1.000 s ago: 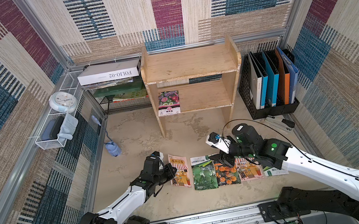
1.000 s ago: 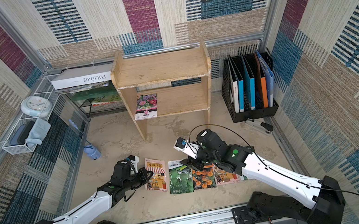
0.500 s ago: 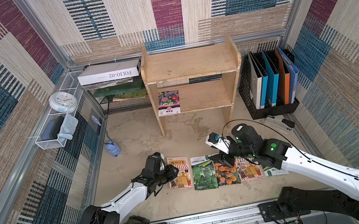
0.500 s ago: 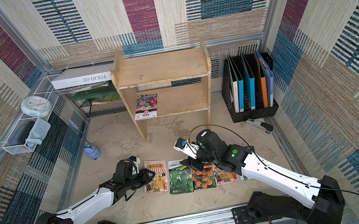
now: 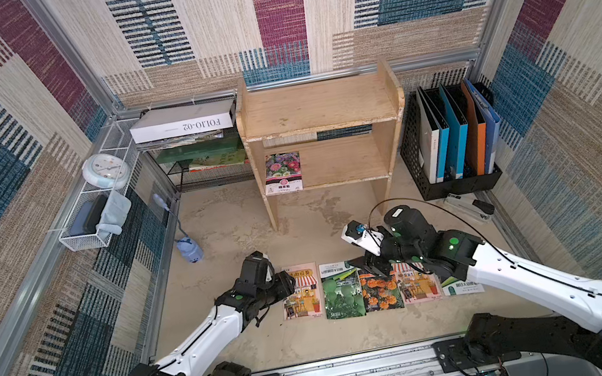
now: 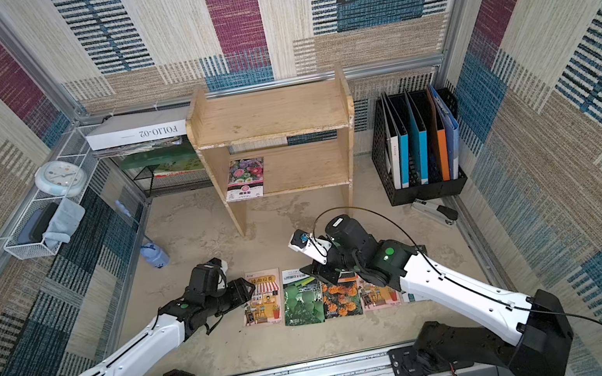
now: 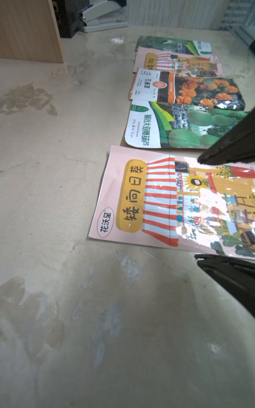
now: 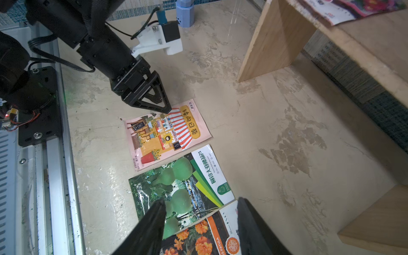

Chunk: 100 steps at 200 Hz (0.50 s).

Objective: Take the seed bag off the shelf
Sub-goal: Place the seed packet at the center of the board.

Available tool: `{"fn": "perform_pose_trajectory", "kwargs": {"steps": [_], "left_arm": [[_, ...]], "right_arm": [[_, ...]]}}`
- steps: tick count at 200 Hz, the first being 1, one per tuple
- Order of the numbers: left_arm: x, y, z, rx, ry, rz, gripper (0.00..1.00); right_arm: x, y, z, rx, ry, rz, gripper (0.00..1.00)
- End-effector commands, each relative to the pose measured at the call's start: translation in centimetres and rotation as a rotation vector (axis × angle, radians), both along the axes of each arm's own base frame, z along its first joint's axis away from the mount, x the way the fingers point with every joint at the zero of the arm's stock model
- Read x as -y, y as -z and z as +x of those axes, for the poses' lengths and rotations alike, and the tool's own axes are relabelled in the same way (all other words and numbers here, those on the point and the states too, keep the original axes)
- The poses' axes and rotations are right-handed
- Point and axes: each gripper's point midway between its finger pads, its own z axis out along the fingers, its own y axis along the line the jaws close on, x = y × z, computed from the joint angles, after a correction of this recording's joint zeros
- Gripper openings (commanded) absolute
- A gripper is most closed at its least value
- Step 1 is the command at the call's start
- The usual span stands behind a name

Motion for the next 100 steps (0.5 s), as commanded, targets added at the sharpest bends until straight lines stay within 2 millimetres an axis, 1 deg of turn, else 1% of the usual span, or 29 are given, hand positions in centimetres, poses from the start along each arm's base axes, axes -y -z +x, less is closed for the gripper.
{"fn": "perform_pose_trajectory", "kwargs": {"steps": [1,19,32,48,65,100], "left_arm": [[-1.4,-0.6,-0.1,0.013,-0.029,0.070,0.68],[-1.6,-2.0,0.1,0.052,-0.044,0.067,0.68],[-1.2,-3.4,0.3,0.100,-0.040,0.027,0.69],[-0.1,-5.3,0.5,0.169,-0.017,-0.066,0.69],[1.4,-7.1,0.4,0.227,0.015,-0.181,0.71],[3.5,-9.3,-0.1,0.252,0.090,-0.325,0.72]], "right_arm": [[-0.3,-0.7,1.7,0.065,0.017,-0.049,0.56],[-1.1,-1.6,3.3,0.121,0.007,-0.092,0.57],[-2.0,-2.5,4.3,0.174,-0.017,-0.114,0.57],[-3.3,-3.7,5.6,0.251,-0.056,-0.129,0.56],[-4.7,-4.6,7.1,0.335,-0.094,-0.155,0.56],[-7.1,-5.0,11.8,0.486,-0.107,-0.281,0.54]]}}
